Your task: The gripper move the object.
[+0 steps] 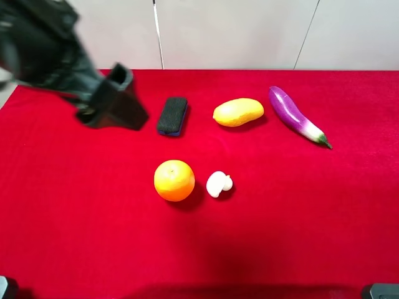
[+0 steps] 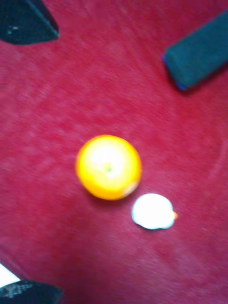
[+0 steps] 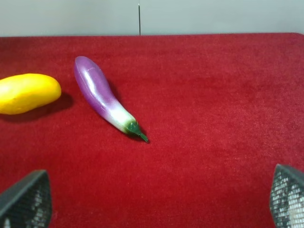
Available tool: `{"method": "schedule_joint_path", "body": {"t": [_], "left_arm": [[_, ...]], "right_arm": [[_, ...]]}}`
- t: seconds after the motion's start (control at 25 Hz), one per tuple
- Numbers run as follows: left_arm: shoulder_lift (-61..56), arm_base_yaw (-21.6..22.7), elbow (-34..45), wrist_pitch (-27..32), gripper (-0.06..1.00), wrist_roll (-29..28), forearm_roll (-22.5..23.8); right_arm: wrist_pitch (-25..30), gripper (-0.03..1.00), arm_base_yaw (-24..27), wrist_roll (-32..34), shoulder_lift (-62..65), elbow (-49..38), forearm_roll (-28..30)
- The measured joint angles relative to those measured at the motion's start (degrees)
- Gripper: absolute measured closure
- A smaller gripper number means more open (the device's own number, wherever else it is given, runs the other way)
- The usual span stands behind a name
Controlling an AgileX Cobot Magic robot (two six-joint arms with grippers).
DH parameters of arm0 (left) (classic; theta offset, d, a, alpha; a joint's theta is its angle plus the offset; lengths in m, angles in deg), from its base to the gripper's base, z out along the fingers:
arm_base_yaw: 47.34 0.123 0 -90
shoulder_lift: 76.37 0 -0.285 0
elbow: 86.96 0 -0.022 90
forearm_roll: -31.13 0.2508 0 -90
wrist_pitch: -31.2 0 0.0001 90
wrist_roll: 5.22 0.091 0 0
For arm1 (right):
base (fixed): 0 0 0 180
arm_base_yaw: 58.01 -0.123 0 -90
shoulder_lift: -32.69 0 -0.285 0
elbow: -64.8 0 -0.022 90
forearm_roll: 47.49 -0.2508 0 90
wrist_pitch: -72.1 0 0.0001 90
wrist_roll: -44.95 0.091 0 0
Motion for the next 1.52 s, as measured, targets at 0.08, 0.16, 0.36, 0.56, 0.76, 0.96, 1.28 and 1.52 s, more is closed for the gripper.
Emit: {"method": "schedule_joint_path", "body": {"t": [0.08, 0.16, 0.36, 0.56, 0.76, 0.96, 1.28, 1.52], "left_arm": [[-2.5, 0.0, 0.0, 2.7, -0.05, -0.2, 1.3], [-5.0, 0.0, 0.0, 5.2, -0.05, -0.4, 2.5], [-11.4, 0.5, 0.0, 10.6, -0.05, -0.6, 5.7], [-16.7, 6.7, 0.0, 15.4, -0.05, 0.8, 6.0], [-22.2, 13.8, 0.0, 15.4, -0.05, 5.0, 6.1], [-27.1, 21.2, 3.2, 15.4, -0.05, 7.0, 6.1], [-37.9, 33.3, 16.5, 14.3, -0.05, 7.1, 3.6], [-48.3, 41.7, 23.2, 12.2, -0.05, 7.2, 1.3]], "right_arm": [[0.0, 0.27, 0.0, 0.0, 0.0, 0.0, 0.0], [0.0, 0.27, 0.0, 0.0, 0.0, 0.0, 0.0], [0.0, 0.27, 0.0, 0.0, 0.0, 0.0, 0.0], [0.0, 0.27, 0.0, 0.0, 0.0, 0.0, 0.0], [0.0, 0.27, 0.0, 0.0, 0.0, 0.0, 0.0], [0.0, 0.27, 0.0, 0.0, 0.0, 0.0, 0.0], [0.0, 0.27, 0.0, 0.0, 0.0, 0.0, 0.0], [0.0, 0.27, 0.0, 0.0, 0.0, 0.0, 0.0]]}}
